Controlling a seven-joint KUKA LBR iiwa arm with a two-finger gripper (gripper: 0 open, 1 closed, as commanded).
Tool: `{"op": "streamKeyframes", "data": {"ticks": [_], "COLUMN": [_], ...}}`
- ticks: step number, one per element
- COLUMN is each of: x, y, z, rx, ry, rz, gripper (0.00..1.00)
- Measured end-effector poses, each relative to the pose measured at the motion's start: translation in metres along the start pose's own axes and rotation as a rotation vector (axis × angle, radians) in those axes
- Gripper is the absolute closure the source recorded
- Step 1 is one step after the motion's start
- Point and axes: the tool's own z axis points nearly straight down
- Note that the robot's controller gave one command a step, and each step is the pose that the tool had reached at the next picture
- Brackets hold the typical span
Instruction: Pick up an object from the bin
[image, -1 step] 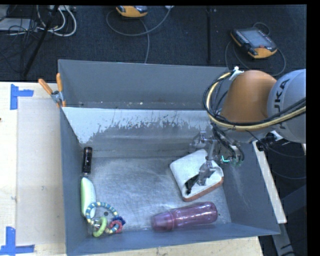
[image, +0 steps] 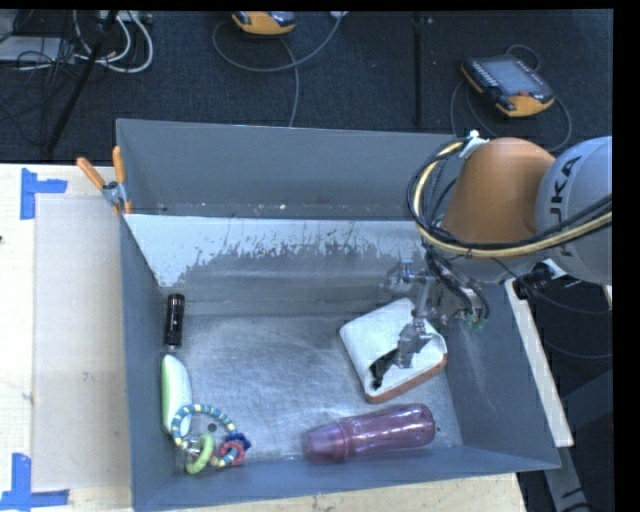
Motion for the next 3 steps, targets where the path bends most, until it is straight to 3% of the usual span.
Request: {"op": "streamKeyframes", "data": {"ticks": [1, 2, 3], "x": [-0.02, -0.025, -0.03], "y": [-0.009, -0.011, -0.014], "z": [0.043, 0.066, 0.05], "rx": [0.002, -0.002, 0.0], "ry": [-0.008, 0.002, -0.002], "rz": [-0.291, -0.439, -0.586], "gripper": [0.0, 0.0, 0.0]}}
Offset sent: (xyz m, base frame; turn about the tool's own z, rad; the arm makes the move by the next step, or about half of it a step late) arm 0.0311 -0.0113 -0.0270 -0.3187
